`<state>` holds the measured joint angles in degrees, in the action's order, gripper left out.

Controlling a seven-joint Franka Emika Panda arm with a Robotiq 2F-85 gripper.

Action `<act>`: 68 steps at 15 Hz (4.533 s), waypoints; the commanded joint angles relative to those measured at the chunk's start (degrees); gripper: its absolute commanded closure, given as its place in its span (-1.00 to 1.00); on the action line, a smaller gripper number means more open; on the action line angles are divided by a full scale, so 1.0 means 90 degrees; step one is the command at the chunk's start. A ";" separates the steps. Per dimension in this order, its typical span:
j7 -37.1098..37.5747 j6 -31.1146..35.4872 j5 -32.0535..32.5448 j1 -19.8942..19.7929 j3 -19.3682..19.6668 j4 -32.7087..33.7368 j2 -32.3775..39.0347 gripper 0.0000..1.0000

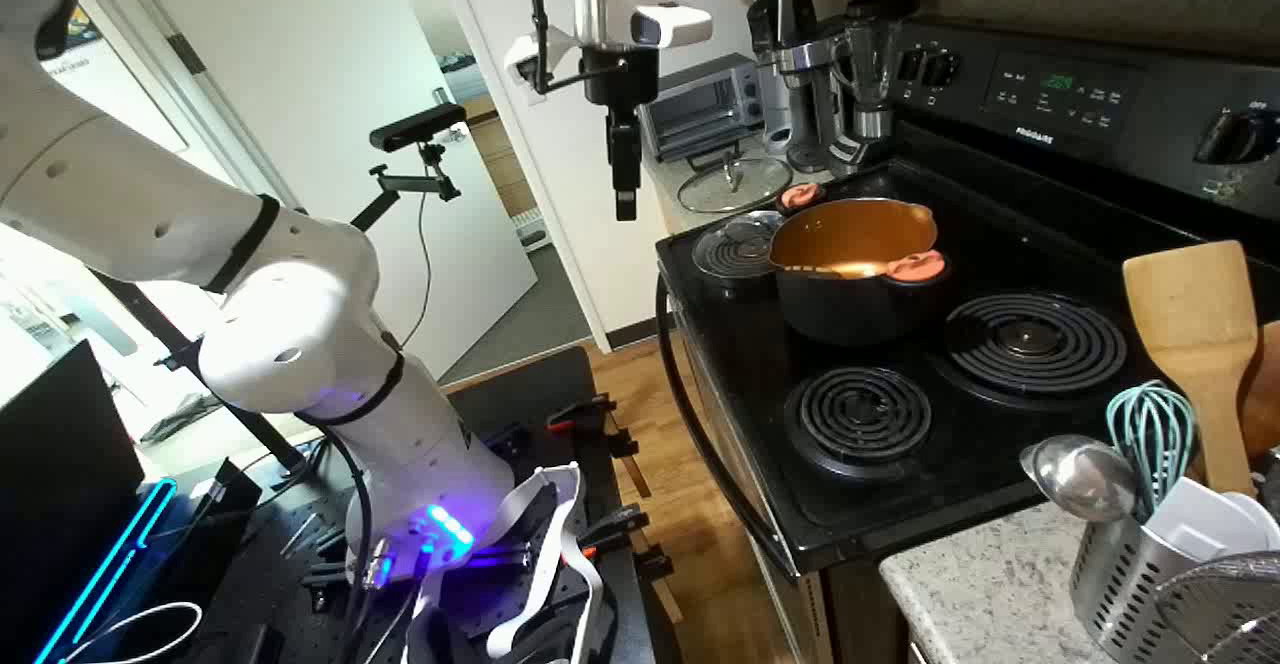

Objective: Pick up the wooden spoon from the pot and put it in the dish dryer

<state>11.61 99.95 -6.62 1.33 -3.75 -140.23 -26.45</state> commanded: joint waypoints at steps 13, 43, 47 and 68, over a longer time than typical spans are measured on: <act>0.0047 0.0054 -0.0038 -0.0032 -0.0012 0.0033 0.0035 -1.00; 0.0991 0.3222 0.0031 -0.0664 0.0262 -0.0506 0.0832 -1.00; 0.0890 0.3725 -0.0196 -0.0639 0.0374 -0.0469 0.1261 -1.00; -0.0230 0.4886 -0.1171 -0.0421 0.0621 -0.0485 0.2173 -1.00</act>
<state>9.42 144.01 -17.30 -2.78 1.50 -144.64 -6.87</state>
